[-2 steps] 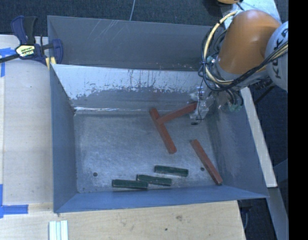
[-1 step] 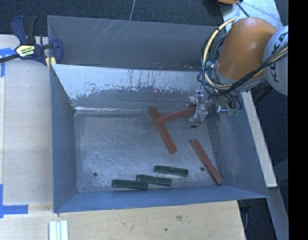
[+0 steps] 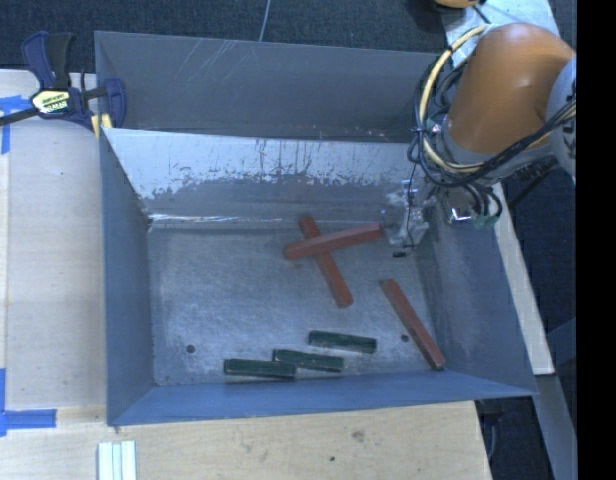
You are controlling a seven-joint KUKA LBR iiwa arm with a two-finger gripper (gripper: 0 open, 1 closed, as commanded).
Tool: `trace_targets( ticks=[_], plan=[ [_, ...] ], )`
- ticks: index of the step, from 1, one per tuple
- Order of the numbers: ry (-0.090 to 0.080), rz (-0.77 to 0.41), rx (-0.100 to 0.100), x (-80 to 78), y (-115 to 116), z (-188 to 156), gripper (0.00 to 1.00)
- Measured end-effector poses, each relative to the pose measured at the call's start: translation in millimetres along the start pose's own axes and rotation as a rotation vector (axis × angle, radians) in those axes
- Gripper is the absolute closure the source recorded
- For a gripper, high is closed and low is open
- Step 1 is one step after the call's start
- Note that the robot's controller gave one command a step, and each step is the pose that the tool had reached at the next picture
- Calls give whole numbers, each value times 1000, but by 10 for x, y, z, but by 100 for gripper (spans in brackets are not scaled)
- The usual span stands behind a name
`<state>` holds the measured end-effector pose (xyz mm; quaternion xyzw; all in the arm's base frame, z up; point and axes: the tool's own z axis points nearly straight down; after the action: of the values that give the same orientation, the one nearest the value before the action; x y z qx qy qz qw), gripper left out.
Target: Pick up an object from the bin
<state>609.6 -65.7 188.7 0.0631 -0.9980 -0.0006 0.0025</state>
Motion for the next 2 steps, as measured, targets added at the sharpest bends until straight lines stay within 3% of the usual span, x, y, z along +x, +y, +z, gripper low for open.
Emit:
trace_targets(
  ticks=[1, 2],
  plan=[
    [-15, -7, 4, -102, 8, -416, 100],
    [-8, 0, 2, 256, 663, 464, 0]
  ],
)
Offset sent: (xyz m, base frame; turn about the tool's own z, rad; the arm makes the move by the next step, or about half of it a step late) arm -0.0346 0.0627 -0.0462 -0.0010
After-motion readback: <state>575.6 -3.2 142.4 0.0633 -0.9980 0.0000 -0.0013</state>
